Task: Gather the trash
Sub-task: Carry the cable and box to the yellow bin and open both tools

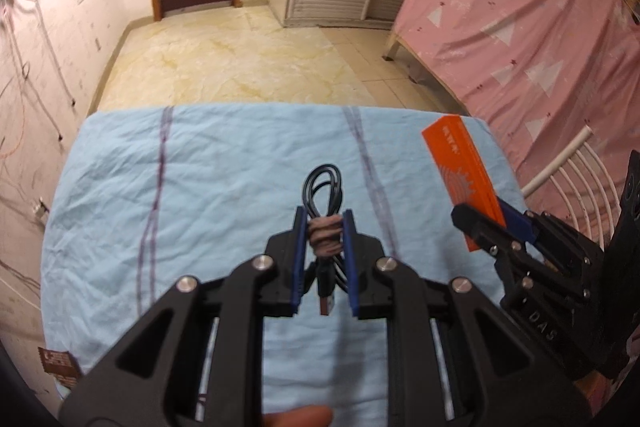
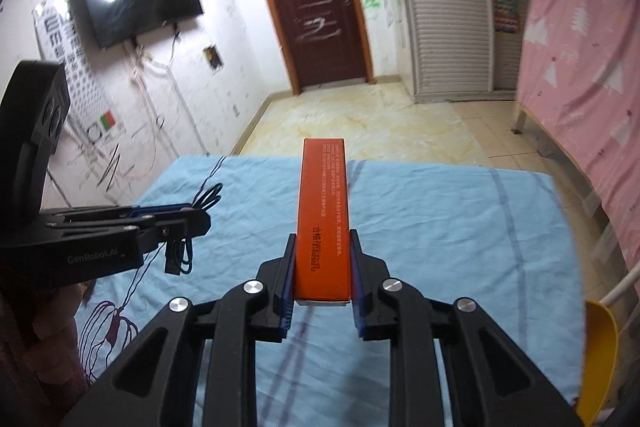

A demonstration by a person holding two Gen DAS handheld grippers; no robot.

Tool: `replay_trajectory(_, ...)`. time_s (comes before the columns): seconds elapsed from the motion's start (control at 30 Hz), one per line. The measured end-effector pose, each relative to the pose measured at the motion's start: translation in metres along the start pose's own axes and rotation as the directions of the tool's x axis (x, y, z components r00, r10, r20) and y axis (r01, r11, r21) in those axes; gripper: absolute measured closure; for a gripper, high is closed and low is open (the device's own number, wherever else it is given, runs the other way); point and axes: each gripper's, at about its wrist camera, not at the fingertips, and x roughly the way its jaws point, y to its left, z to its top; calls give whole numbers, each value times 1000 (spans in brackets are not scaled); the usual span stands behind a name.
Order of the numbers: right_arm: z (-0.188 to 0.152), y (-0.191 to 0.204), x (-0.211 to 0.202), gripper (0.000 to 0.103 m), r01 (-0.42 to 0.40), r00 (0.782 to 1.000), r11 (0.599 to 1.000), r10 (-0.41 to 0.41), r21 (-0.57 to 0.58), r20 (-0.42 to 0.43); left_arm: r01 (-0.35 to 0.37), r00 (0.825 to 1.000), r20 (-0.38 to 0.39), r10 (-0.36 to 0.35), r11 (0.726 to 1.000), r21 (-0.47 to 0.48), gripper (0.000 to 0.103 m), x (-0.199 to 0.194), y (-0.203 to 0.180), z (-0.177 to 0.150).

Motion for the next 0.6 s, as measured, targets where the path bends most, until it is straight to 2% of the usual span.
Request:
replay_trajectory(0.33,-27,-93,-69,87,65,991,988,-81,143,108,16,1000,-5,-16,990,141,88,9,-94,1)
replay_trajectory(0.6,-58,-171,-114,87,133,975,955,-174,263,137,61,998,-31,-55,963,263,88,23,-180,-5)
